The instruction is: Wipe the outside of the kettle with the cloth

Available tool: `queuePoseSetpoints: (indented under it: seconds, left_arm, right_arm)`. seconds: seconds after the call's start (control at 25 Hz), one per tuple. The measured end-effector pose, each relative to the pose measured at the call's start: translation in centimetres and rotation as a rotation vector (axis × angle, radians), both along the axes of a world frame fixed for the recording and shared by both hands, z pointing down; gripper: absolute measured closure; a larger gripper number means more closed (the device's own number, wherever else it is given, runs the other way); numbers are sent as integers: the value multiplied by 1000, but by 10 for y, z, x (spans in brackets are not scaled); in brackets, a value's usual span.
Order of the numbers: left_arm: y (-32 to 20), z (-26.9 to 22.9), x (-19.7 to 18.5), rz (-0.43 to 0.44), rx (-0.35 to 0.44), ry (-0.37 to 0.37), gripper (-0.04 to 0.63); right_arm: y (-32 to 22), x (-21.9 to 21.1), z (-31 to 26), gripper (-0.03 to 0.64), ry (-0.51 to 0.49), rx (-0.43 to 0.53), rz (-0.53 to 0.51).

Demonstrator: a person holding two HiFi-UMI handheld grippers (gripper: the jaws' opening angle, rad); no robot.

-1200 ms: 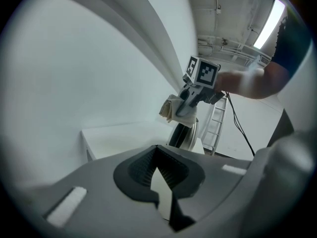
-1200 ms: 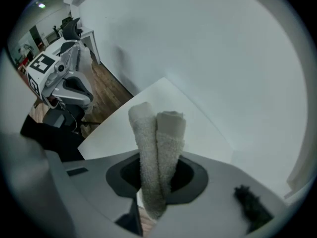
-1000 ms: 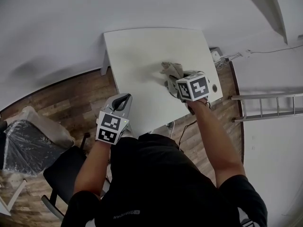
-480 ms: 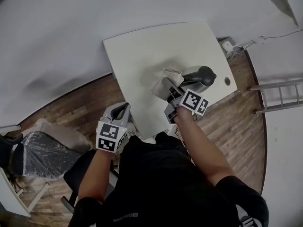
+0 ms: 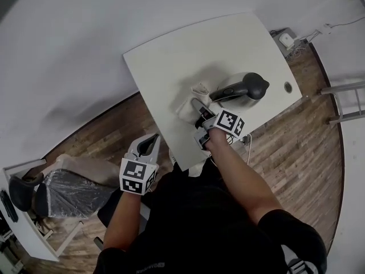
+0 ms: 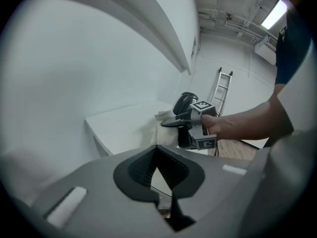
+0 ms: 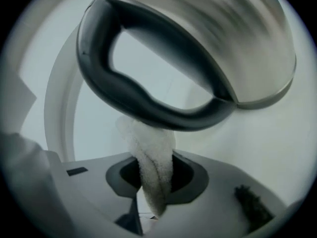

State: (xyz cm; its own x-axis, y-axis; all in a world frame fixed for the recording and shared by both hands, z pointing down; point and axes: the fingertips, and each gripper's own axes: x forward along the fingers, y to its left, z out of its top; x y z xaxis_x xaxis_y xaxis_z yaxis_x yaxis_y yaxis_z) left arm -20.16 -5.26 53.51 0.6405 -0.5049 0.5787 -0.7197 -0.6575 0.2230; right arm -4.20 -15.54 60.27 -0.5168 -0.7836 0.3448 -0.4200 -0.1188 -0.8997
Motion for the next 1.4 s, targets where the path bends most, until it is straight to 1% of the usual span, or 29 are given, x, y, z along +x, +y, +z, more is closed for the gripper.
queuePoseSetpoints:
  seconds: [0.24,0.44,0.6,0.76,0.84,0.88,1.0,1.08,1.24,1.4]
  left_arm:
    - [4,5,5,41,-24,-48,589]
    - [6,5,26,73,-25,-52,589]
    - [8,7,45,100,-26,-46,589]
    - [3,3,59,118,-16,-39,589]
    - [2,1,66,127,-10,-32,588]
    - [2,0,70,133,-8,-27,589]
    - [4,-3,80,149,-1,-9,589]
    - [5,-5,85,152,3,7,589]
    - [4,-8,87,148,9,41,589]
    - [13,-11,95,183,11,73,589]
  right_arm:
    - [11,3,39,526,-110,-95,55]
    - [22,17,57,525,-209,-175,41]
    - [31,33,62,525,-246,-200,39]
    - [39,49,62,525,-242,-216,34]
    - [43,56,62,525,-215,-225,12]
    - [45,58,61,525,-186,-228,-9]
    - [49,62,56,525,-62,-226,-70]
    - [53,66,52,525,10,-224,-92]
    - [59,76,46,525,128,-219,-106]
    - [60,82,31,525,223,-185,-110]
